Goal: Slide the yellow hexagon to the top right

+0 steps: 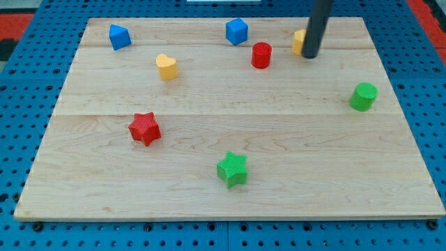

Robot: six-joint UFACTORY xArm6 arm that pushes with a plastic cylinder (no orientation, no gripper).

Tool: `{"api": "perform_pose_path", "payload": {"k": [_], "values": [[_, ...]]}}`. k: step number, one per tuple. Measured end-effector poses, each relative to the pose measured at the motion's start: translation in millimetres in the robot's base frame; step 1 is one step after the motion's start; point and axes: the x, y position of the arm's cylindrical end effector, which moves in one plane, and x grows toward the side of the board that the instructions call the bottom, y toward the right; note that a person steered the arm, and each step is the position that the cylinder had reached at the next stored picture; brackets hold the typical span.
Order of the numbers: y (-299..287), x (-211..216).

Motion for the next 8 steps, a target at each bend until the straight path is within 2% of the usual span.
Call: {"api": "perform_pose_path", "payload": {"k": [1, 2, 4, 8], "values": [[-9, -14], [36, -36], [56, -40], [38, -33]]}}
